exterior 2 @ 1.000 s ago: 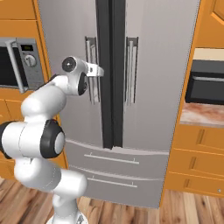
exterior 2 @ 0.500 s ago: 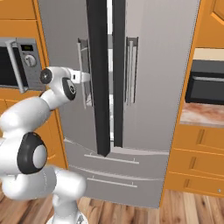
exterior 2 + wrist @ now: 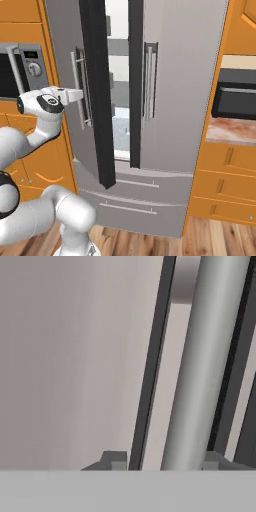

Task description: Take the lemon wedge from the fridge and place it on the plate with fish on the dining counter.

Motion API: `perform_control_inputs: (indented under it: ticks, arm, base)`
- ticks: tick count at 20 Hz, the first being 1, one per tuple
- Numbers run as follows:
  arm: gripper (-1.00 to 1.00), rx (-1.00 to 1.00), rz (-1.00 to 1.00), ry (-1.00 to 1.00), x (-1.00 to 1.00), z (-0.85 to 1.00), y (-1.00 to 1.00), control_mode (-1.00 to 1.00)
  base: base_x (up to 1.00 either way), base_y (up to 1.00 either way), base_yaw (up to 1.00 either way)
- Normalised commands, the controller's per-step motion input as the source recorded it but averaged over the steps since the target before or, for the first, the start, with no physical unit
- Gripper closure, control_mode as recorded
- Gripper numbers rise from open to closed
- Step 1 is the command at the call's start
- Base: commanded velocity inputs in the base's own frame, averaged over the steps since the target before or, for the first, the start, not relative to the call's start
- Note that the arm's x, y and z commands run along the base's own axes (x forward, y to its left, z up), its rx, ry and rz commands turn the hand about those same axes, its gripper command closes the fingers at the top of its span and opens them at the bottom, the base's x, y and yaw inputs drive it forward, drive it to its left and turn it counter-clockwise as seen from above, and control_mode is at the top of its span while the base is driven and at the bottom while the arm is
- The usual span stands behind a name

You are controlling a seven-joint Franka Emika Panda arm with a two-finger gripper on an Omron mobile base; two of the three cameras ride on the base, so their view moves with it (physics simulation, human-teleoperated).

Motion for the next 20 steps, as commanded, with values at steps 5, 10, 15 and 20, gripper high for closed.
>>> perform_control_inputs:
  ticks: [5,10,15,20]
  arm:
    - [-1.00,-0.17,-0.22,-0.10,-0.73,0.57,1.00,-1.00]
    - [-1.00,-0.07,-0.24,-0.07,-1.00,0.75,0.97,-1.00]
    - [-1.00,0.00,-0.30,0.00,-1.00,0.77,0.46,-1.00]
    - [-1.00,0.10,-0.25,0.00,-1.00,0.39,-0.65,-1.00]
  base:
    - [0.00,0.00,0.00]
    - [0.00,0.00,0.00]
    - [0.00,0.00,0.00]
    - [0.00,0.00,0.00]
